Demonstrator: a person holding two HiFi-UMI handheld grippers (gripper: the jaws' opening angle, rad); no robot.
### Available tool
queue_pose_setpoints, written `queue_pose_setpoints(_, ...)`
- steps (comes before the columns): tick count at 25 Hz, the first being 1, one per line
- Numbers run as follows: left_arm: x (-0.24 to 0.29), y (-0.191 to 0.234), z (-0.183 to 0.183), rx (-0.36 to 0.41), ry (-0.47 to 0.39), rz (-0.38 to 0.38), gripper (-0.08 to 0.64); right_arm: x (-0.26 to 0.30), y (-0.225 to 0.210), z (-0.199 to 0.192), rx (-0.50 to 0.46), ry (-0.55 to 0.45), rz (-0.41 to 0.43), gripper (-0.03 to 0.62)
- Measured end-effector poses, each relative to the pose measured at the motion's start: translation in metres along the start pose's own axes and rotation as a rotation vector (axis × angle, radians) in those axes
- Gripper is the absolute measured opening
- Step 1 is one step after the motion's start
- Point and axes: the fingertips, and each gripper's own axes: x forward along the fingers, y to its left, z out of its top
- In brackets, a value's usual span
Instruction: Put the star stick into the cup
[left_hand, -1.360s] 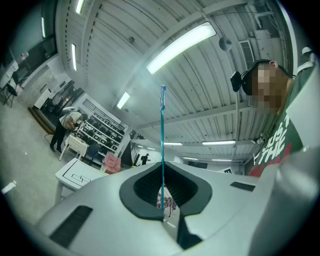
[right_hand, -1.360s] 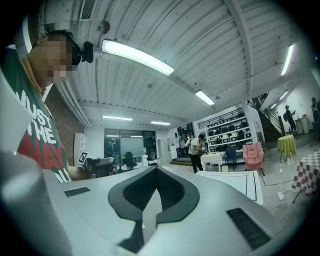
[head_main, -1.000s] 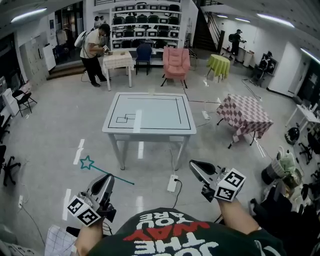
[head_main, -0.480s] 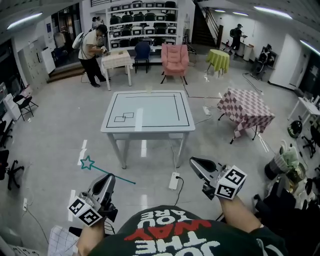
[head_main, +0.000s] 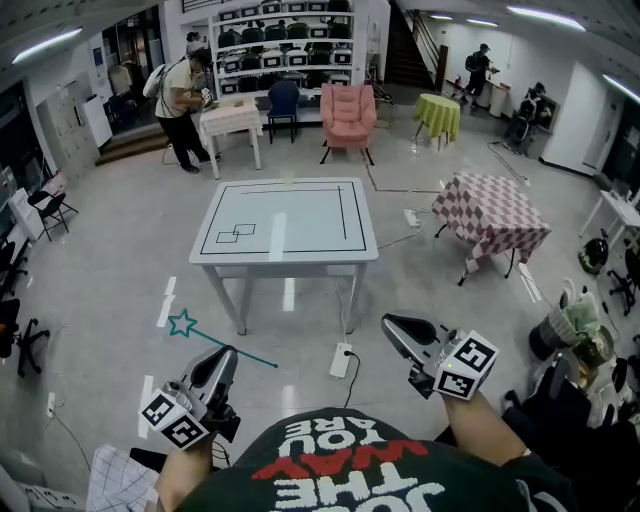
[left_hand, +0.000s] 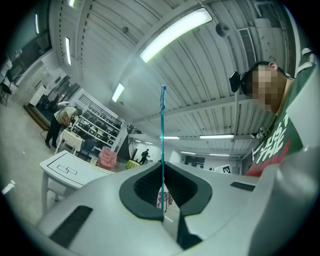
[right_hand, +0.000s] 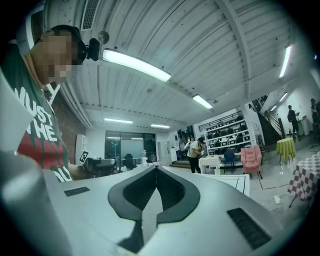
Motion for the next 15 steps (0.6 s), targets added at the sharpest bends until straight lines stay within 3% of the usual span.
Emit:
queue_pose_setpoints(9,0.042,-0.024,-0.028,-0.01,0.035,-0.007,0.018,-0.03,-0.034,-0.01,0.007,0.01,0.013,0.034)
queue_pose_setpoints(15,0.056,0.002,-0.033,-0.025,0.046,-0.01,0.018,-0.009,-0.055,-0.02,0.025,0.026,-0.001,0.034)
